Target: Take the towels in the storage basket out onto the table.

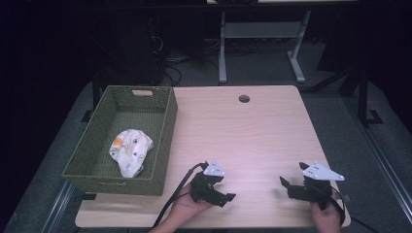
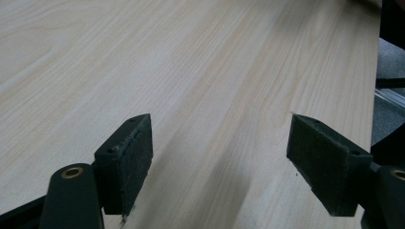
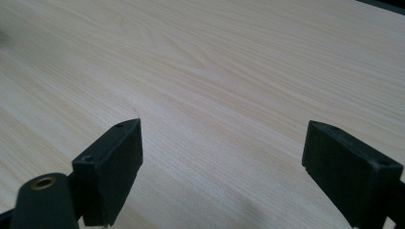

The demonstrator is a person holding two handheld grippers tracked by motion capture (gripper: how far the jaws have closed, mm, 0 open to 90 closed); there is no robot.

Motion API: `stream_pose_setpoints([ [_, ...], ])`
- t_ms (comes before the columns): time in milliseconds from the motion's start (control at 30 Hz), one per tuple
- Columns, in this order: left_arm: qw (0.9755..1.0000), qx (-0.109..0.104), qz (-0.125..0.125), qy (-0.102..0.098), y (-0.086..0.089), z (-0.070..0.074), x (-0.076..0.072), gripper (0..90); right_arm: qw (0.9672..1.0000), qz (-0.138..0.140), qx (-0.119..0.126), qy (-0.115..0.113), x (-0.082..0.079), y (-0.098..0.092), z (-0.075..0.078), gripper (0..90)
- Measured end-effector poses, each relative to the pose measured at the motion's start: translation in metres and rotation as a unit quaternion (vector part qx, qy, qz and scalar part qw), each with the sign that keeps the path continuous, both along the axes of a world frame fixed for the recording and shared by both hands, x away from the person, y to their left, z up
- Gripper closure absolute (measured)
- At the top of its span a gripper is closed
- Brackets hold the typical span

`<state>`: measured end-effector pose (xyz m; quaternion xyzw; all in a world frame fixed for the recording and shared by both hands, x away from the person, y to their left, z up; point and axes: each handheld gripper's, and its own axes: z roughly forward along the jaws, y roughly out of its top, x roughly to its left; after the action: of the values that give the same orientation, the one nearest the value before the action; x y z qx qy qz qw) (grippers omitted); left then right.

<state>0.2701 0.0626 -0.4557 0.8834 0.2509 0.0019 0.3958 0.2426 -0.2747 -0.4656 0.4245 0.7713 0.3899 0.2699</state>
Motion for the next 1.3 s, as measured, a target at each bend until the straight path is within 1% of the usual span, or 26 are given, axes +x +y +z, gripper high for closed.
stream_pose_setpoints([
  [133,1.0,0.006,-0.003,0.004,-0.002,-0.002,0.001,23.4,1.0,0.001,0.004,-0.002,0.0,-0.001,0.0,13.3],
  [167,0.9999,0.013,-0.008,0.002,-0.002,-0.002,0.002,23.4,1.0,0.002,0.002,-0.002,0.0,-0.002,0.0,13.3],
  [200,0.9999,0.009,-0.004,0.002,-0.002,-0.002,0.001,23.4,1.0,0.0,0.002,-0.002,0.0,-0.003,0.0,13.3],
  [233,0.9999,0.014,-0.007,0.001,-0.001,-0.002,0.001,23.4,1.0,-0.001,0.003,-0.003,-0.001,-0.003,0.001,13.3],
  [267,0.9999,0.009,-0.005,0.006,-0.001,-0.002,0.001,23.4,1.0,-0.002,0.005,-0.002,-0.001,-0.004,0.001,13.3],
  [333,0.9998,0.017,-0.011,0.005,0.001,-0.002,0.001,23.4,1.0,-0.002,0.004,-0.007,0.0,-0.005,0.003,13.3],
  [367,0.9998,0.017,-0.012,0.005,0.001,-0.001,0.0,23.4,1.0,-0.003,0.006,-0.007,0.0,-0.004,0.003,13.3],
  [467,0.9999,0.01,-0.008,0.007,0.002,0.002,0.0,23.4,1.0,-0.004,0.005,-0.006,-0.001,-0.003,0.003,13.3],
  [533,0.9998,0.015,-0.01,0.01,0.002,0.003,0.001,23.4,1.0,-0.004,0.004,-0.005,-0.002,-0.002,0.003,13.3],
  [600,0.9997,0.022,-0.01,0.006,0.004,0.006,0.002,23.3,1.0,0.001,0.003,-0.008,-0.003,0.0,0.004,13.3],
  [667,0.9995,0.024,-0.015,0.011,0.007,0.011,0.006,23.3,1.0,0.003,0.004,-0.008,-0.003,0.002,0.004,13.3],
  [733,0.9997,0.018,-0.012,0.008,0.008,0.016,0.009,23.3,1.0,0.003,0.002,-0.008,-0.003,0.002,0.003,13.3],
  [767,0.9997,0.018,-0.009,0.009,0.008,0.019,0.011,23.3,1.0,0.002,0.003,-0.006,-0.003,0.002,0.003,13.3],
  [800,0.9995,0.028,-0.015,0.003,0.009,0.021,0.012,23.3,1.0,0.002,0.0,-0.006,-0.002,0.001,0.002,13.3],
  [833,0.9995,0.03,-0.011,0.004,0.009,0.022,0.013,23.2,1.0,0.002,0.0,-0.005,-0.002,0.001,0.002,13.3],
  [867,0.9994,0.03,-0.013,0.004,0.011,0.023,0.014,23.2,1.0,0.0,0.001,-0.004,-0.002,0.001,0.002,13.3],
  [900,0.9996,0.023,-0.008,0.01,0.011,0.023,0.014,23.3,1.0,-0.004,0.005,-0.004,-0.002,0.0,0.002,13.3],
  [933,0.9996,0.024,-0.014,0.01,0.012,0.024,0.016,23.3,1.0,-0.004,0.007,-0.005,-0.002,0.0,0.003,13.3],
  [1000,0.9995,0.025,-0.011,0.014,0.011,0.024,0.017,23.4,1.0,-0.003,0.006,-0.004,-0.003,0.0,0.002,13.3],
  [1067,0.9993,0.029,-0.017,0.019,0.011,0.025,0.019,23.5,1.0,-0.001,0.003,-0.004,-0.002,0.001,0.002,13.3],
  [1100,0.9992,0.031,-0.021,0.018,0.011,0.026,0.02,23.5,1.0,-0.001,0.001,-0.004,-0.003,0.001,0.002,13.3],
  [1167,0.9992,0.028,-0.019,0.021,0.01,0.027,0.02,23.6,1.0,0.0,0.004,-0.004,-0.003,0.002,0.002,13.3],
  [1200,0.999,0.032,-0.026,0.019,0.01,0.029,0.021,23.7,1.0,0.0,0.003,-0.004,-0.003,0.002,0.002,13.3],
  [1267,0.9989,0.033,-0.028,0.018,0.009,0.031,0.023,23.6,1.0,-0.001,0.001,-0.004,-0.002,0.001,0.002,13.3],
  [1300,0.9988,0.033,-0.029,0.022,0.009,0.032,0.026,23.6,1.0,-0.002,0.002,-0.002,-0.002,0.001,0.002,13.3],
])
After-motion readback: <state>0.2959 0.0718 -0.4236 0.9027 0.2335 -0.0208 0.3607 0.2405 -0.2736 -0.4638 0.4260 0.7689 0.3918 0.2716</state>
